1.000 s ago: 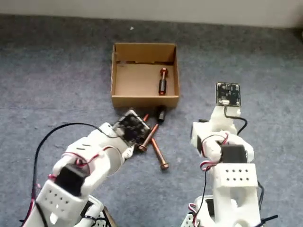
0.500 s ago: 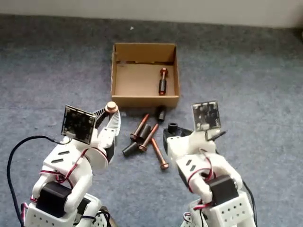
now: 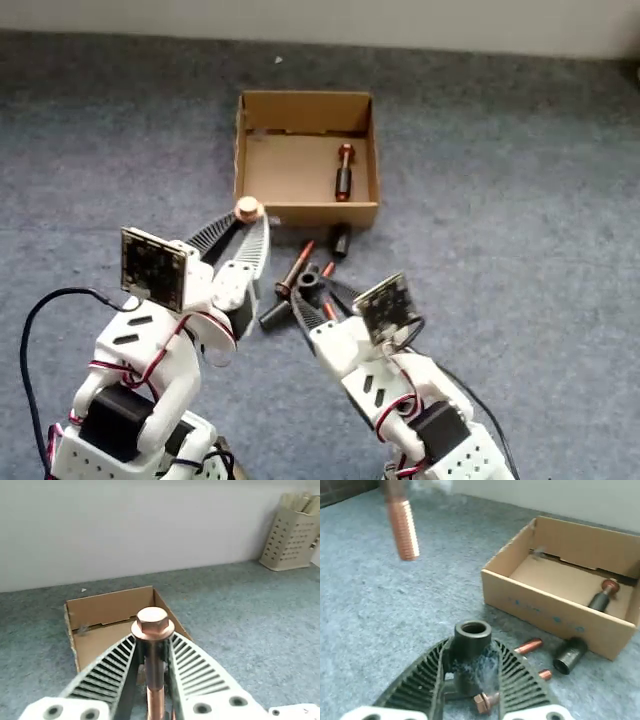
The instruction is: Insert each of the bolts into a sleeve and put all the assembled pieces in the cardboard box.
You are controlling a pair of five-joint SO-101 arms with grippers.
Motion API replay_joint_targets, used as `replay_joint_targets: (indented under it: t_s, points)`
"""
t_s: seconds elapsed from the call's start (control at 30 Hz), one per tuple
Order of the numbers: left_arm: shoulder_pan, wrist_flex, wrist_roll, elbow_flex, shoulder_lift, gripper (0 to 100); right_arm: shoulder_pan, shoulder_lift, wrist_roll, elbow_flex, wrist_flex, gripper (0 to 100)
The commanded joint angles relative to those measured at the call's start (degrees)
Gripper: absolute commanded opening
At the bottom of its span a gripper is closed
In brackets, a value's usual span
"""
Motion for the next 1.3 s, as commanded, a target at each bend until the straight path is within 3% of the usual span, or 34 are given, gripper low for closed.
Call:
replay_joint_targets:
  t_s: [0.0, 0.47, 0.9, 1.27]
  points:
    - [4.62, -1.58, 0.53, -1.63, -0.92, 0, -3.56, -1.54, 3.43, 2.15, -6.46, 0.5]
    - [9.63, -1.85, 0.44, 1.1, -1.1, 0, -4.7, -1.54, 4.31, 3.21, -10.42, 0.5]
    - [9.63, -1.67, 0.18, 4.62, -17.63, 0, -4.7, -1.54, 4.22, 4.97, -10.51, 0.5]
    - [9.63, 0.79, 0.18, 4.88, -15.87, 0, -4.62, -1.63, 4.22, 4.79, -10.59, 0.5]
